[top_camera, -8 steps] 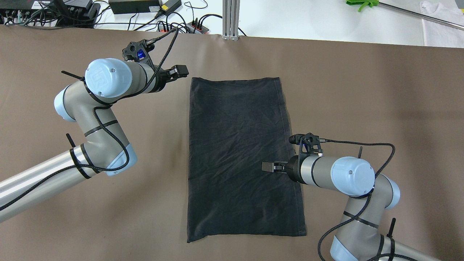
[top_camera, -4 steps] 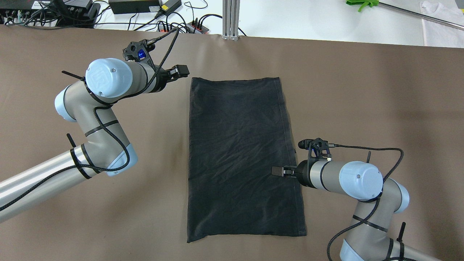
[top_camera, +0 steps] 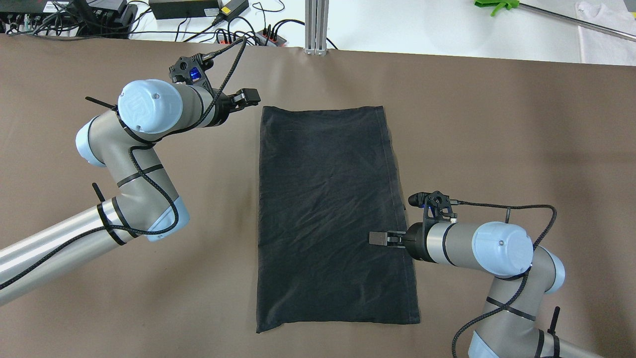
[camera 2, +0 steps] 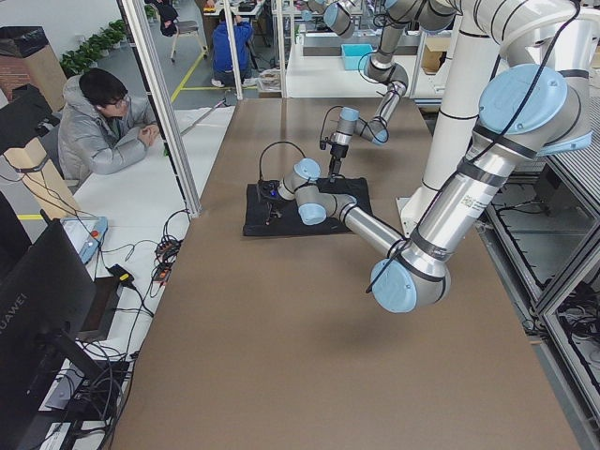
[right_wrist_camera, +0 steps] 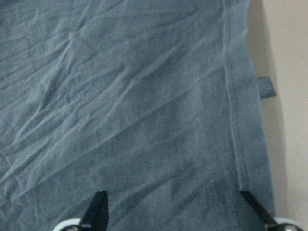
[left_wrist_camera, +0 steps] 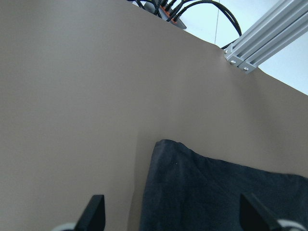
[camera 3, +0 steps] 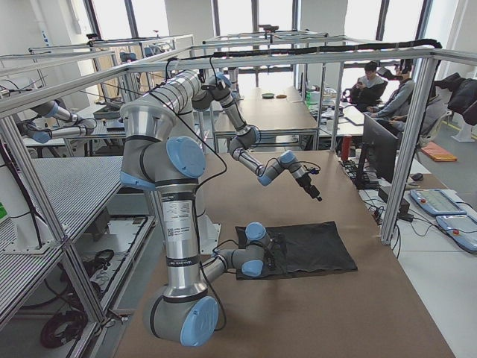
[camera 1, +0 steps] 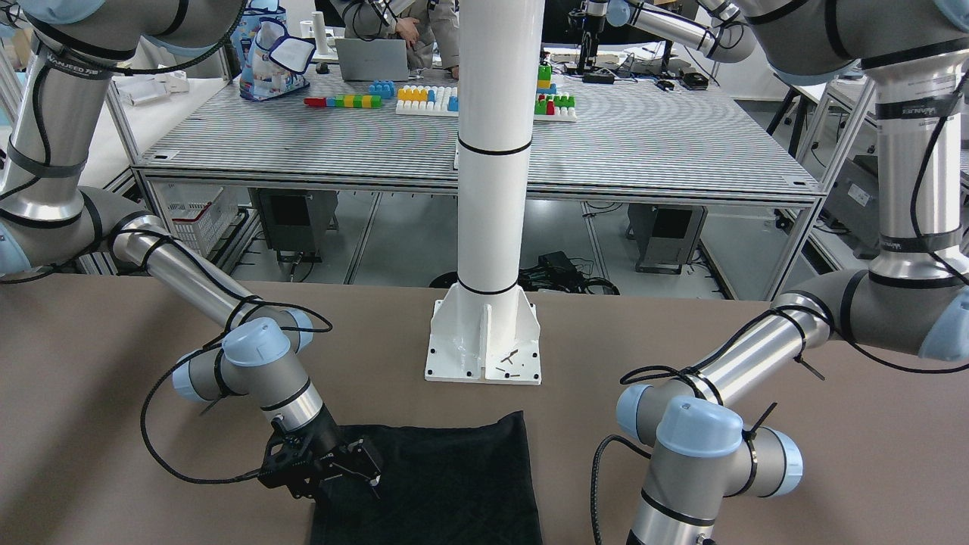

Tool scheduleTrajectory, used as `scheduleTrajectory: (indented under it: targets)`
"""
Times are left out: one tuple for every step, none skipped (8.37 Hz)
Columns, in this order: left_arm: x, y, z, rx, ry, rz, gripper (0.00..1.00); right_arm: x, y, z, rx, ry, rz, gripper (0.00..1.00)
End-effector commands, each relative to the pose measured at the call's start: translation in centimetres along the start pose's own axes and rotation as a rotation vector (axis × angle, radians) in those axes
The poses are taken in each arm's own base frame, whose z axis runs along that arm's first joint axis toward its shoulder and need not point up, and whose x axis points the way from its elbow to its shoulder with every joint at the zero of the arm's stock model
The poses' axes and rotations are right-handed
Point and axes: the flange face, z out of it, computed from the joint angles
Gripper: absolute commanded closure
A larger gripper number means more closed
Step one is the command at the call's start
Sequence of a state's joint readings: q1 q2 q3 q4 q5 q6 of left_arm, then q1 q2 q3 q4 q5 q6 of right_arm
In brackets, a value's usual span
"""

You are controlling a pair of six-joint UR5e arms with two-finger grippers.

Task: Fold clothes
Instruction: 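Move the right gripper to the shirt's near corner and grasp it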

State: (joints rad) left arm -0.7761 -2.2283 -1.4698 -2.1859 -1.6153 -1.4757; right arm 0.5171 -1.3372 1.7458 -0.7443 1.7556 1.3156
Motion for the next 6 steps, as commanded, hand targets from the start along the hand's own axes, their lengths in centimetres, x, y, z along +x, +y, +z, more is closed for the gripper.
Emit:
scheduleTrajectory:
  targets:
    - [0.0, -0.1, 0.0, 0.002, 0.0, -0.001, 0.0, -1.4, 0.4, -1.8, -0.032, -0.046, 0.187, 0.06]
    - [-0.1, -0.1, 0.0, 0.001, -0.001, -0.002, 0.0, -1.5, 0.9, -3.0, -0.036, -0.057, 0.259, 0.06]
    - [-0.2, -0.1, 0.0, 0.003, -0.003, -0.001, 0.0, -1.1, 3.5, -4.8, -0.066, -0.063, 0.286, 0.06]
    - [-0.3, -0.1, 0.1, 0.003, -0.004, -0.001, 0.0, -0.6, 5.1, -6.0, -0.081, -0.059, 0.289, 0.06]
    - [-0.4, -0.2, 0.1, 0.024, -0.008, -0.002, 0.0, -0.3, 6.6, -5.5, -0.106, -0.044, 0.293, 0.06]
    - [-0.4, -0.3, 0.1, 0.027, -0.007, -0.002, 0.0, -0.2, 8.1, -4.5, -0.104, -0.027, 0.288, 0.06]
